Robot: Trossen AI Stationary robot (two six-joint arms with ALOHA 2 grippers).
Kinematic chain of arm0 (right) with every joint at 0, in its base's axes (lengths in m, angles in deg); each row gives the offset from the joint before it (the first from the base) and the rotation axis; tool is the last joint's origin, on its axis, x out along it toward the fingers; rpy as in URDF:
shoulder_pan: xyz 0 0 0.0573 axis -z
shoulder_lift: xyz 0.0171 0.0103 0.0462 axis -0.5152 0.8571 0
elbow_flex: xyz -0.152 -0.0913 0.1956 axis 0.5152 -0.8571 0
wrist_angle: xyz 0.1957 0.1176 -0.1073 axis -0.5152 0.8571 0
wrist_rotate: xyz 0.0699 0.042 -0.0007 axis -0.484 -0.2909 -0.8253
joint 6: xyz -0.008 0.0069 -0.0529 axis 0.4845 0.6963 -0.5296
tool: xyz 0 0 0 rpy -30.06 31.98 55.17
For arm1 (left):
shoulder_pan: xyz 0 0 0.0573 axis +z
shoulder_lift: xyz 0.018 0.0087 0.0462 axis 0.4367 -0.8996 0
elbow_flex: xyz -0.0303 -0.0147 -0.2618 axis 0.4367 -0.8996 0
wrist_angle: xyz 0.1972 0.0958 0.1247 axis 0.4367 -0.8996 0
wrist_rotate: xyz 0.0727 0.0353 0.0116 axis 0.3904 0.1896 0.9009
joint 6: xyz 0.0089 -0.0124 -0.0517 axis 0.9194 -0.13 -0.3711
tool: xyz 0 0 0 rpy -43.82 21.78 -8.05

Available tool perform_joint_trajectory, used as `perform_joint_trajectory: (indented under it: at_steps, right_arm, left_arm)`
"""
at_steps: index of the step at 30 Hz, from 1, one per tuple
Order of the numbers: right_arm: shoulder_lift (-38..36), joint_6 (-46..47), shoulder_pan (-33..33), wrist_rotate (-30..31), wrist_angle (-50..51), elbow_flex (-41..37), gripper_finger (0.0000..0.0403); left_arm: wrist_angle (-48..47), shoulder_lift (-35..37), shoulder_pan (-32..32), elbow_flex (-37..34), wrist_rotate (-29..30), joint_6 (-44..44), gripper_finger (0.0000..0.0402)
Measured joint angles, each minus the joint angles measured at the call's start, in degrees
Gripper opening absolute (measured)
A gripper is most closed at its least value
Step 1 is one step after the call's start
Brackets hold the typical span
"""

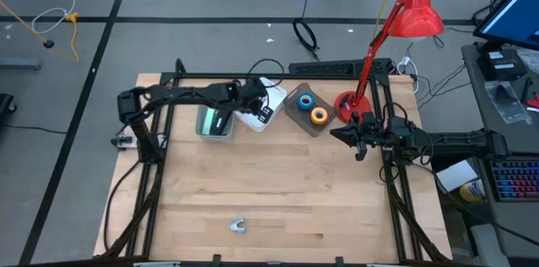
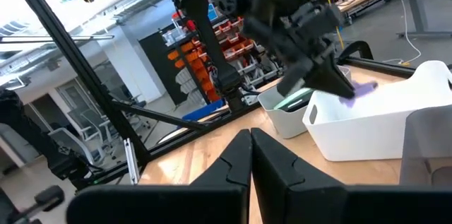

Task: Pick and place Stapler, Stapler remover, tape
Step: Put the purple staple remover into the white bin

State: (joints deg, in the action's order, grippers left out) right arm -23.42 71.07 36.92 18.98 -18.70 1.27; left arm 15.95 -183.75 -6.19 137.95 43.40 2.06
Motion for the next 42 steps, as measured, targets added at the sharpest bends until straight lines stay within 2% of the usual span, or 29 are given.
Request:
perform_joint_trajectory:
  at_steps: [11,34,42]
  right_arm:
    - [0.0,0.2,0.0,0.0,0.0,0.0,0.0001]
    - [0.0,0.1,0.0,0.0,0.0,0.0,0.0001]
    - [0.0,0.1,0.0,0.0,0.0,0.0,0.0001]
  left_arm:
    - [-0.5,-4.8,1.4,0.0,-0.4,-1.0,0.0014]
    - [-1.3,-4.8,0.2,0.0,2.1,9.4,0.0014]
    - [-1.9,-4.7,0.4,0.0,1.4,9.9,0.0014]
